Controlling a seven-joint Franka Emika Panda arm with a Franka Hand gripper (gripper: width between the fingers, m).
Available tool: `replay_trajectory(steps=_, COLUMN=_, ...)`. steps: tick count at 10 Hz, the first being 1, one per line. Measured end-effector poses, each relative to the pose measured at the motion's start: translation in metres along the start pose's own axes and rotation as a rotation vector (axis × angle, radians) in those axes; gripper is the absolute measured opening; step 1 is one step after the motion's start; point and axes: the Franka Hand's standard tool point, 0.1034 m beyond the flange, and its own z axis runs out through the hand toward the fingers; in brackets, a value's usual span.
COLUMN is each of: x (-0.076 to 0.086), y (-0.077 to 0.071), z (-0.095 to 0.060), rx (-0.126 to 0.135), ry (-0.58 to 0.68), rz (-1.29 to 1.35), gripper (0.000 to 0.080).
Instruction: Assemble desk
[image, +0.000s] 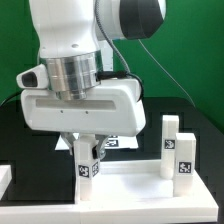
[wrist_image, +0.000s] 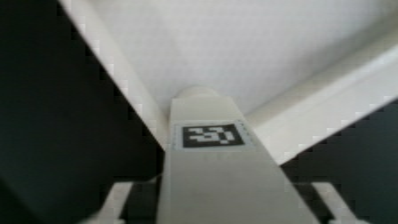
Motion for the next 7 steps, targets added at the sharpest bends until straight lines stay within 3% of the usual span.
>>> replay_trajectory(steps=2, x=0.0008, y=-0.0016, z=0.0004, rx=0.011, ry=0.013, rz=0.368, gripper=0.0291)
replay_trajectory(steps=4, x=0.0015, y=0.0005, z=0.0008, rx=0.058, ry=-0.006, rz=0.704, gripper=0.0291)
replay_trajectory(steps=5, x=0.0006, y=-0.0008, z=0.0009, rx=0.058, ry=-0.008, rz=0.763, gripper=0.0291)
replay_trajectory(steps=6, x=-0.0007, y=-0.0004, z=0.0013, rx=0.04, ry=-0.016, rz=0.784, gripper=0.0291)
replay_trajectory(steps=7, x=0.0022, y=0.0001, z=0.0002, rx=0.0, ry=-0.024, rz=0.72, gripper=0.0291)
